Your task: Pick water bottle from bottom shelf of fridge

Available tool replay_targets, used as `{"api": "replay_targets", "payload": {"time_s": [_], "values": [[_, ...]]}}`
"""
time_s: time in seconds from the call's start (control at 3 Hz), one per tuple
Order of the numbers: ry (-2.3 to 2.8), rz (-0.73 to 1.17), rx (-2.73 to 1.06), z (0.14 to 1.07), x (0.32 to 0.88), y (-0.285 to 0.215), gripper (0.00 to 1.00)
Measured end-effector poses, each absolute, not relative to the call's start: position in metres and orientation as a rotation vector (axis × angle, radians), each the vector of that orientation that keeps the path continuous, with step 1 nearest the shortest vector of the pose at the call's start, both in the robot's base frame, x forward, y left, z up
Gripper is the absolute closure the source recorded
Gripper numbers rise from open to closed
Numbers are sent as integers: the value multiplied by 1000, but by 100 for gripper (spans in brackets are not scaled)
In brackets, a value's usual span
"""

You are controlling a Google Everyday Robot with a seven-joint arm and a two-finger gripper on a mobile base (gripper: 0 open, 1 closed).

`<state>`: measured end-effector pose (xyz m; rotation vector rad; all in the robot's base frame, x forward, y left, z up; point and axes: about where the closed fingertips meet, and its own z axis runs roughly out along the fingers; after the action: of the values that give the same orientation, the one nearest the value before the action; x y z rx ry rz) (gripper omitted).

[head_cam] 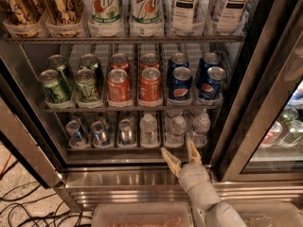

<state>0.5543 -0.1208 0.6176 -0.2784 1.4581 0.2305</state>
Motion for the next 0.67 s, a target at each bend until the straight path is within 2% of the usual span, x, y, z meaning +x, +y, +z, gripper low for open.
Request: {"api": "replay_targets", "payload": {"time_s": [0.67], "values": [[1470, 217, -292, 619, 583, -127, 26]]}}
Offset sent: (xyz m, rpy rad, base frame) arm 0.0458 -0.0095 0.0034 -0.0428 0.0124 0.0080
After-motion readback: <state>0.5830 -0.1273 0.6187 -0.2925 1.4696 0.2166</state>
